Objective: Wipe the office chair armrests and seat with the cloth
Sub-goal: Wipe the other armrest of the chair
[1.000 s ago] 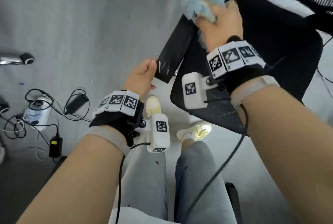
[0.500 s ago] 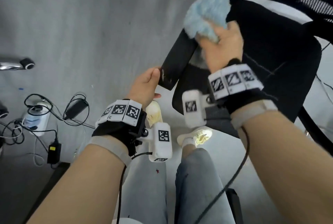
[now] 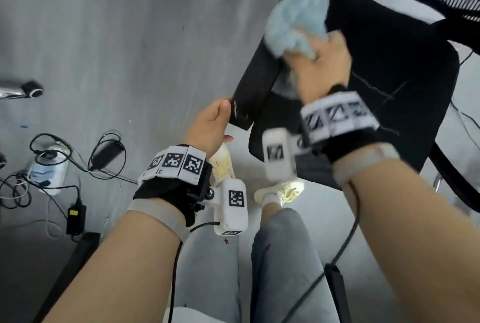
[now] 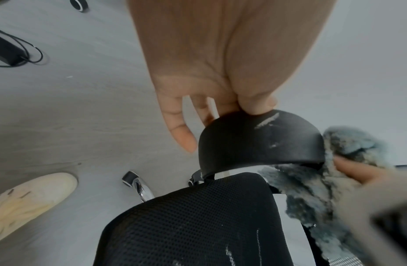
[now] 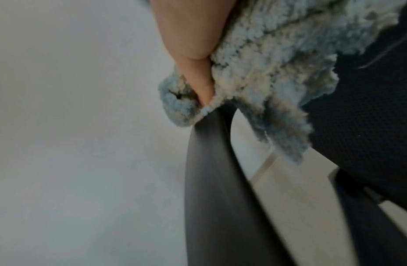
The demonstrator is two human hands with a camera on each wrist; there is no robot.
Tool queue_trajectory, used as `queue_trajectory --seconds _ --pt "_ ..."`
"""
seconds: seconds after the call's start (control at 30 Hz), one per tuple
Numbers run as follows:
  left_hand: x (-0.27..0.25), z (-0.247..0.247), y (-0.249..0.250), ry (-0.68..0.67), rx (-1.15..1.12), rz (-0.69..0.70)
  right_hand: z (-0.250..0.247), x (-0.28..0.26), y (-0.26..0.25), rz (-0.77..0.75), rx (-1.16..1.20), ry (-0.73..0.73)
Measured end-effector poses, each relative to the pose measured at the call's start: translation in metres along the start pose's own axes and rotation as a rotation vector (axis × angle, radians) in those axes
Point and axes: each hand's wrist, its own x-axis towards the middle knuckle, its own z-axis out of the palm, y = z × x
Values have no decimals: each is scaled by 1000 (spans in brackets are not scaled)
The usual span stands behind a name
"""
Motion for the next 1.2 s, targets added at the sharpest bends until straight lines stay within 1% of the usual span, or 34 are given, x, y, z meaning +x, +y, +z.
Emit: queue_trajectory --seconds 0.03,0.1,0.2,0.27,0.3,0.33,0.37,0.4,0.47,0.53,0.6,0.67,0.77,0.83,0.9,0.93,1.0,1.07,1.1,1.13,1.2 --pt "0 0 -1 -3 5 4 -1 15 0 65 52 41" --pt "-1 -1 -2 2 -3 3 -2 13 -5 73 90 47" --pt "-1 -1 -2 7 -34 -18 10 -43 -6 -53 125 -86" --pt "0 0 -1 -11 -95 -69 18 -86 -2 -149 50 -236" --pt "1 0 -1 -23 -144 -107 21 -99 0 -191 8 -296" --pt "1 -1 -1 -26 -178 -149 21 -105 2 -219 -24 -323" --pt "2 -2 -4 -21 -186 -193 21 -103 2 -239 -47 -317" --pt "2 -3 -6 -21 -192 -235 19 -96 0 -259 -64 -279" --pt "3 -5 -11 -74 -253 -301 15 -70 -7 -244 -76 -154" --pt "5 -4 -13 -155 -368 -321 12 -43 -11 -186 -44 -38" --pt "5 -2 -13 -180 -469 -298 16 -38 -12 -172 -3 9" --pt "7 -2 -15 -161 -534 -272 23 -58 -8 -242 -6 -46" --pt "6 -2 -20 -163 -566 -281 28 -90 0 -371 -70 -174" --pt "4 -2 -23 -173 -597 -292 27 -94 4 -453 -151 -197" --pt "4 -1 -24 -166 -610 -283 22 -84 4 -548 -214 -190" --pt "4 -1 -24 -157 -607 -285 20 -76 2 -534 -212 -161" --pt "6 -3 -21 -156 -595 -302 14 -52 -6 -384 -165 -54" --pt "9 -4 -21 -164 -589 -313 11 -33 -11 -309 -123 33" --pt "10 -5 -20 -167 -590 -310 13 -33 -12 -328 -138 58" --pt "9 -4 -19 -162 -586 -306 16 -39 -13 -359 -161 47" --pt "9 -3 -21 -134 -608 -305 23 -65 -9 -472 -237 -72"
